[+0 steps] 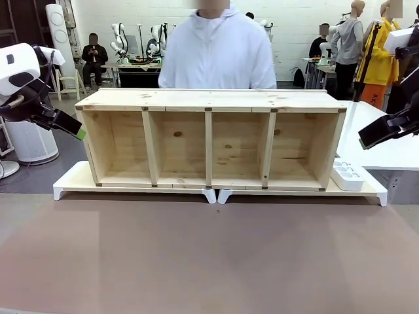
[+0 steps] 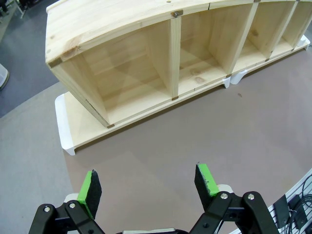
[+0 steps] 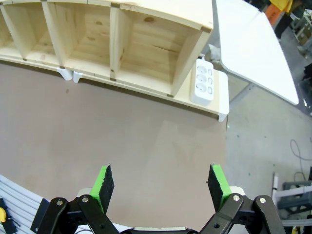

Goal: Perform cable management.
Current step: When the cord part of the Power Cable appears at the lower middle area of the table and stops, grasp the cord part of the Power Cable.

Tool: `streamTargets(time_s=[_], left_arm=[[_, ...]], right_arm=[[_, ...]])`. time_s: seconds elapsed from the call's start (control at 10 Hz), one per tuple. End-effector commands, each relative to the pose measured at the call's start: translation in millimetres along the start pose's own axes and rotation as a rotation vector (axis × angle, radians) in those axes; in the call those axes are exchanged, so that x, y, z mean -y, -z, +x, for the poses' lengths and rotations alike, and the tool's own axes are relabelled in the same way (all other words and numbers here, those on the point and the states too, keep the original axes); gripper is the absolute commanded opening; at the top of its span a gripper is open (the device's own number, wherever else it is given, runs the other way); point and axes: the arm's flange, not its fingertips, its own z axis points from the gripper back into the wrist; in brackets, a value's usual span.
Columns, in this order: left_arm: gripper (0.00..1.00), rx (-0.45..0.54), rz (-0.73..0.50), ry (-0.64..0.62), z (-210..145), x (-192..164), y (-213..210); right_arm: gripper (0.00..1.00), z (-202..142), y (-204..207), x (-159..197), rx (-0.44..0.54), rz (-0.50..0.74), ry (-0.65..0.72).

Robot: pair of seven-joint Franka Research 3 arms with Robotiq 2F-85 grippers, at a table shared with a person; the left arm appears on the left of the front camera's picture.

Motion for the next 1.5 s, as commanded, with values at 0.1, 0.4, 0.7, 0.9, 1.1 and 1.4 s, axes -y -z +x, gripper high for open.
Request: streamTargets(time_s=[0.1, 0.4, 0.7, 0.9, 1.1, 1.4], left_arm=[[1.00, 0.009, 0.001, -0.014, 2.0, 0.2, 3.1], [1.00, 0.009, 0.001, -0.014, 2.0, 0.2, 3.1], [1.00, 0.009, 0.001, -0.014, 2.0, 0.2, 3.1], [1.00, 0.009, 0.001, -0.014, 2.0, 0.2, 3.1], [1.00, 0.009, 0.001, -0.014, 2.0, 0.2, 3.1], [1.00, 0.009, 0.001, -0.014, 2.0, 0.2, 3.1]], right_arm=[[1.00, 1.3, 2.9, 0.8, -0.002, -0.002, 0.003], [1.00, 1.3, 2.9, 0.8, -0.002, -0.002, 0.003], [1.00, 1.3, 2.9, 0.8, -0.002, -0.002, 0.003], [1.00, 1.3, 2.9, 0.8, -0.002, -0.002, 0.003], [1.00, 1.3, 2.9, 0.8, -0.002, -0.002, 0.003], [1.00, 1.3, 2.9, 0.8, -0.002, -0.002, 0.003]])
